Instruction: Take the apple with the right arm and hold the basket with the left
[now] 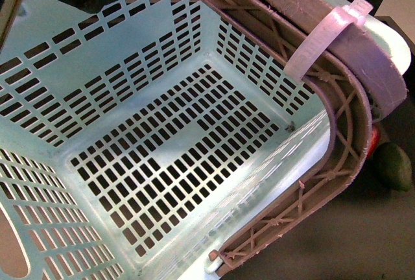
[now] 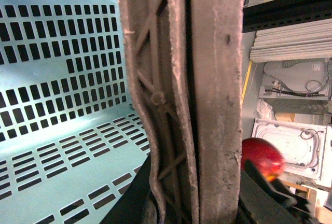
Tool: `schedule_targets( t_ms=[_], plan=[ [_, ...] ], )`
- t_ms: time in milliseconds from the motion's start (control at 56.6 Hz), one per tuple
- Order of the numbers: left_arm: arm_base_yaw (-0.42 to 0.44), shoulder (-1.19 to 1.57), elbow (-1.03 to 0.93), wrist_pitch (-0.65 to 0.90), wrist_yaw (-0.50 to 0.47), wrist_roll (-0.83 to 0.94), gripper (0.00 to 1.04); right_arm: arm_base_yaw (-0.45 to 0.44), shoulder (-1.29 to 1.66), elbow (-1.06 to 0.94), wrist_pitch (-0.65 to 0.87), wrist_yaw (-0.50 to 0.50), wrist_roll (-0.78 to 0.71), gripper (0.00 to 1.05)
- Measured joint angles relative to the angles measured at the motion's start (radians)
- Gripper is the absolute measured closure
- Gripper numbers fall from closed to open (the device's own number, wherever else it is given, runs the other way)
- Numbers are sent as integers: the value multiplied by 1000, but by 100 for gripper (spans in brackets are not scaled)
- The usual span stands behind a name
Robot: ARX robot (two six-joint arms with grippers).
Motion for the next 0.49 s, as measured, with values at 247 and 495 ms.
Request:
schedule_targets(
  t_ms=[247,495],
  plan=[
    [0,0,0,0,0,0,86,185,-138,81,-13,67,119,31],
    [0,0,0,0,0,0,86,391,-73,84,42,124,190,32]
  ],
)
